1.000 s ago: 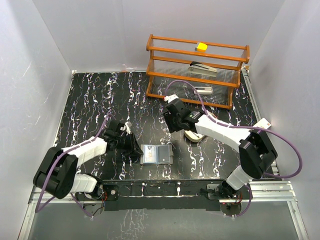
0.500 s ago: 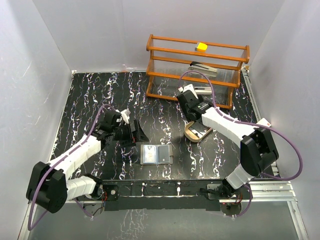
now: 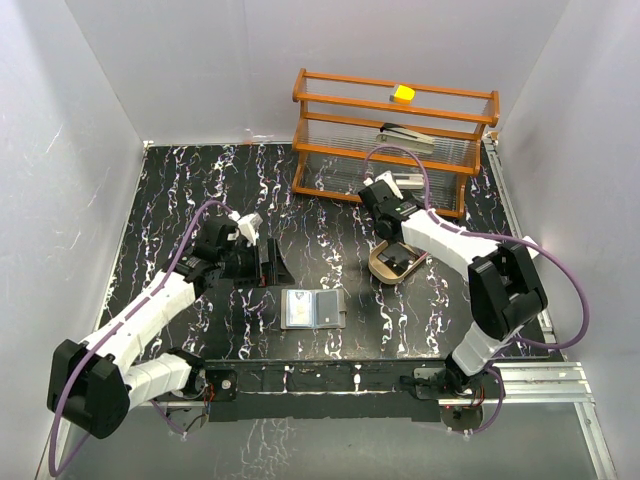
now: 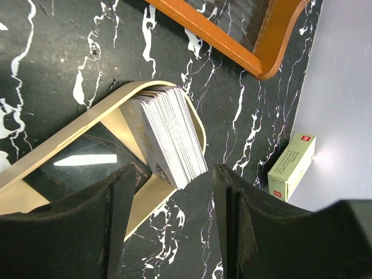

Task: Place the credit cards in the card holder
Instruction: Pick up the credit card from the storage box.

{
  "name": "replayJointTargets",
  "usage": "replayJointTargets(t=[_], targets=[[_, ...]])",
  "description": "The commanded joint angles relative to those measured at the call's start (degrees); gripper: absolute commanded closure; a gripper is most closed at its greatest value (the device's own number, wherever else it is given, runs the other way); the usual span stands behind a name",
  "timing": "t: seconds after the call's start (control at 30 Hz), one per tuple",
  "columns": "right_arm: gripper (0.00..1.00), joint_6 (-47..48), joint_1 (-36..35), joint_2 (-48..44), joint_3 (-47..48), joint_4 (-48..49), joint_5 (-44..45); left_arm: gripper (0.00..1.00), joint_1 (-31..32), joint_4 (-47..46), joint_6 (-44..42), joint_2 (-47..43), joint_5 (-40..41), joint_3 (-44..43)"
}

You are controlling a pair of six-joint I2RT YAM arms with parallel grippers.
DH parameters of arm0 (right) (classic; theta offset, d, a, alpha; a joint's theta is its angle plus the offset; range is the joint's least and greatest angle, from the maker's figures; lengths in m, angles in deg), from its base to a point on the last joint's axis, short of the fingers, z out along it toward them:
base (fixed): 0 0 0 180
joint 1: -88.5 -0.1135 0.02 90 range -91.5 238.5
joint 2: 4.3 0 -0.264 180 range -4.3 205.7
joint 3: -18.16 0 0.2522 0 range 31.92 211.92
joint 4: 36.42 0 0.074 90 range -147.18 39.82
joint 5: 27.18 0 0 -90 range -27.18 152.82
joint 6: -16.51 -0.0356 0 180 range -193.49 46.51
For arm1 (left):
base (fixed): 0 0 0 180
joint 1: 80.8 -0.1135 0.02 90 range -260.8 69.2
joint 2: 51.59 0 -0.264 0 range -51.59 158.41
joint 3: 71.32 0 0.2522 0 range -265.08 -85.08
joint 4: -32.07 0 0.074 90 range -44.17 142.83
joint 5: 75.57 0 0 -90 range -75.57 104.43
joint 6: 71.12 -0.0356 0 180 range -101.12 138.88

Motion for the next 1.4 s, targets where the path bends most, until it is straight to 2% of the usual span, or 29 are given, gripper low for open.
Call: replayJointTargets(t=[0.0, 0.33, 1.0, 1.2, 1.37], targets=[[0.46, 1.6, 0.8, 1.2, -1.0, 3.0, 3.1, 0.01, -0.1, 2.9, -3.4, -1.8, 1.3, -1.0], [0.47, 2.4, 1.8, 3.3, -2.9, 4.6, 4.7, 0.01, -0.1, 3.0, -3.6, -2.4, 1.0, -0.6], [0.55, 1.7, 2.4, 3.2, -4.9, 5.9, 8.0, 0.01, -0.1, 3.7, -4.4, -1.6, 1.0, -1.2], [0.61, 2.2, 2.4, 2.2, -4.9, 6.2, 7.5, 0.01, -0.1, 3.7, -4.6, -0.9, 0.1, -1.2], [0.70, 2.3, 2.4, 2.2, -4.8, 5.9, 5.8, 0.01, -0.2, 3.9, -4.7, -0.7, 0.4, -1.3]])
